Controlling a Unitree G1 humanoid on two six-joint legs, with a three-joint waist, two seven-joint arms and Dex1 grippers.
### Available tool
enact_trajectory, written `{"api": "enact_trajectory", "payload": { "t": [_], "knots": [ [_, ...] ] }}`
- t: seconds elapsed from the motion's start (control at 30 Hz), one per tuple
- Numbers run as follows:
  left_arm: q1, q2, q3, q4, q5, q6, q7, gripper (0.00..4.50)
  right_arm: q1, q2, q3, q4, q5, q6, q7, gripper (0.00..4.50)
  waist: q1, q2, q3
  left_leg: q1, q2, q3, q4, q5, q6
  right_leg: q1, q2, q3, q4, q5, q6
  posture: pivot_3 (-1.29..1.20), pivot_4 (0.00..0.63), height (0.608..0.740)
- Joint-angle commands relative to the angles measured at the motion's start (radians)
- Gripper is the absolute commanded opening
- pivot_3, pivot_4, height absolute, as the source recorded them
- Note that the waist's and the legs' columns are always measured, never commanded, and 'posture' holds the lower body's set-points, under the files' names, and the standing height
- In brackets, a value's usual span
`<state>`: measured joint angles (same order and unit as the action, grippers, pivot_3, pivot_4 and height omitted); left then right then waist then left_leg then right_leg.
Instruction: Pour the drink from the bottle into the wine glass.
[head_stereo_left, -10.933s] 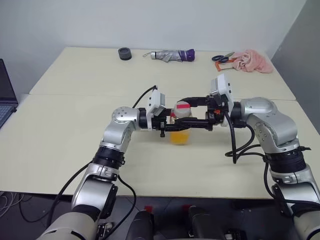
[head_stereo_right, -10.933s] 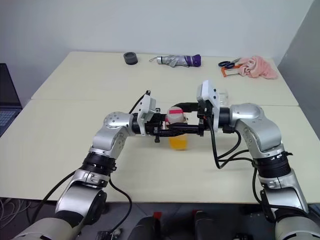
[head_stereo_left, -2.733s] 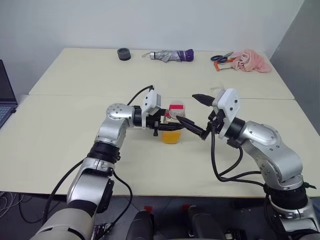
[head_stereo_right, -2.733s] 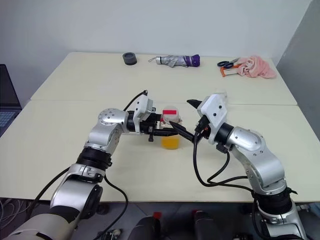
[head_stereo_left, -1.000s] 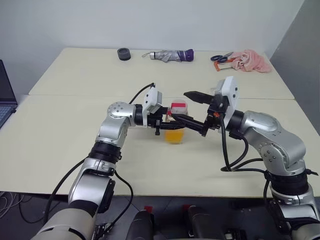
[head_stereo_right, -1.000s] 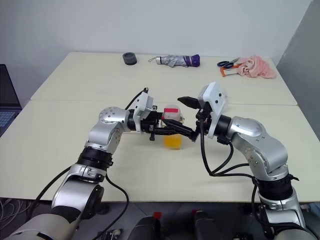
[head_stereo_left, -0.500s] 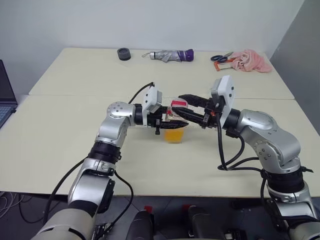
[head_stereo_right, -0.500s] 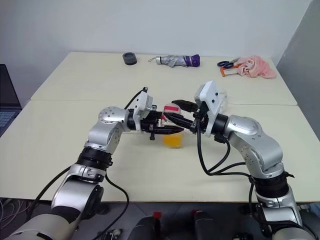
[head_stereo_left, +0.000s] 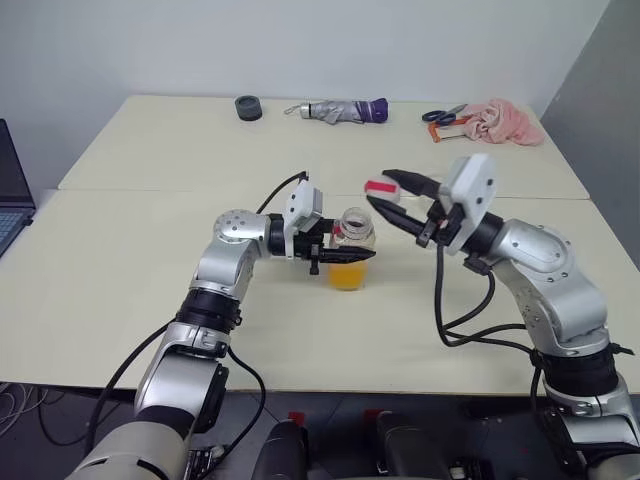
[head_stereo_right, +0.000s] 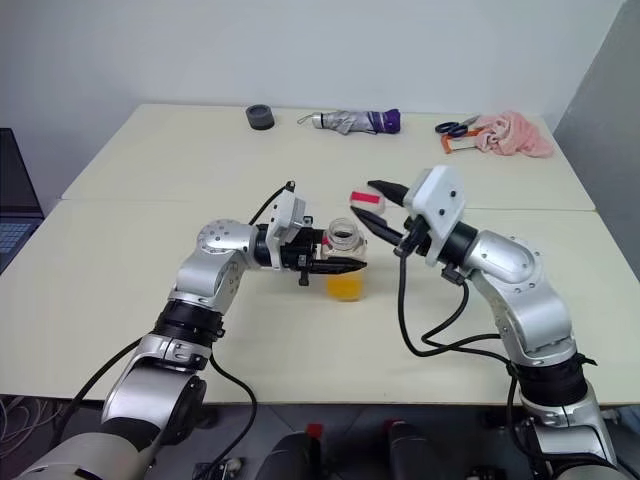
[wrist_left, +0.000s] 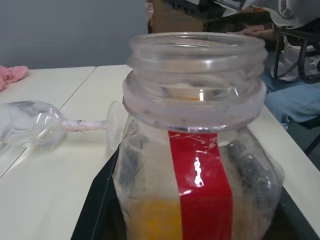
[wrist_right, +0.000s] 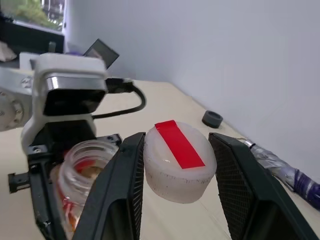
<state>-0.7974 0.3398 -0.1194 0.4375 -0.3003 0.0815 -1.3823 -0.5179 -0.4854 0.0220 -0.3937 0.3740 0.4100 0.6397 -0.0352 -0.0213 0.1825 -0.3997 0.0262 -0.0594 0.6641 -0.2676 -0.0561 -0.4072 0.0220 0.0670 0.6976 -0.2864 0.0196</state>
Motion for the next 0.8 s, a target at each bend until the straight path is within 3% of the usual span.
{"api": "enact_trajectory", "payload": {
  "t": [0.03, 0.13, 0.27, 0.5, 0.63, 0.77, 0.8],
  "knots": [
    [-0.005, 0.007, 0.022, -0.048, -0.023, 0.002, 0.019, 1.70, 0.082, -0.056, -0.115, -0.070, 0.055, 0.060, -0.007, 1.69, 0.003, 0.000, 0.000, 0.000, 0.000, 0.000, 0.000, 0.000, 0.000, 0.000, 0.000, 0.000, 0.000, 0.000, 0.000, 0.00, 0.150, 0.740],
    [0.001, 0.014, 0.036, -0.049, -0.026, 0.009, 0.038, 1.70, 0.237, -0.117, -0.209, -0.044, 0.044, 0.087, -0.015, 1.69, 0.009, 0.000, 0.000, 0.000, -0.001, -0.001, 0.000, 0.000, 0.000, 0.001, -0.001, -0.001, -0.001, 0.000, 0.000, 0.00, 0.150, 0.740],
    [0.011, 0.026, 0.064, -0.072, -0.049, 0.041, 0.070, 1.70, 0.439, -0.157, -0.285, 0.105, -0.093, -0.014, -0.077, 1.69, 0.009, 0.000, 0.000, 0.000, -0.003, 0.001, 0.000, 0.000, 0.000, 0.001, -0.003, 0.001, -0.001, 0.000, 0.000, 0.00, 0.150, 0.740],
    [0.035, 0.048, 0.077, -0.112, -0.063, 0.073, 0.085, 1.70, 0.533, -0.117, -0.272, 0.170, -0.086, -0.054, -0.062, 1.69, -0.014, 0.000, 0.000, 0.003, 0.000, 0.003, -0.001, 0.000, 0.000, 0.001, 0.001, 0.004, 0.001, 0.000, 0.000, 0.00, 0.150, 0.740],
    [0.039, 0.083, 0.104, -0.119, -0.067, 0.089, 0.112, 1.70, 0.530, -0.095, -0.296, 0.175, -0.031, -0.039, -0.048, 3.06, -0.016, 0.000, 0.000, 0.003, 0.001, 0.003, -0.001, 0.000, 0.000, 0.001, 0.002, 0.004, 0.001, 0.000, 0.000, 0.00, 0.150, 0.740],
    [0.042, 0.109, 0.163, -0.106, -0.090, 0.117, 0.179, 1.70, 0.539, -0.142, -0.315, 0.124, 0.011, -0.007, 0.008, 4.48, -0.013, 0.000, 0.000, 0.003, 0.001, 0.003, 0.000, 0.000, 0.000, 0.001, 0.001, 0.004, 0.001, 0.000, 0.000, 0.00, 0.150, 0.740],
    [0.050, 0.119, 0.184, -0.106, -0.092, 0.119, 0.201, 1.70, 0.553, -0.160, -0.311, 0.099, 0.021, 0.001, 0.033, 4.50, -0.012, 0.000, 0.000, 0.003, 0.000, 0.003, 0.000, 0.000, 0.000, 0.001, 0.001, 0.004, 0.001, 0.000, 0.000, 0.00, 0.150, 0.740]
  ]
}}
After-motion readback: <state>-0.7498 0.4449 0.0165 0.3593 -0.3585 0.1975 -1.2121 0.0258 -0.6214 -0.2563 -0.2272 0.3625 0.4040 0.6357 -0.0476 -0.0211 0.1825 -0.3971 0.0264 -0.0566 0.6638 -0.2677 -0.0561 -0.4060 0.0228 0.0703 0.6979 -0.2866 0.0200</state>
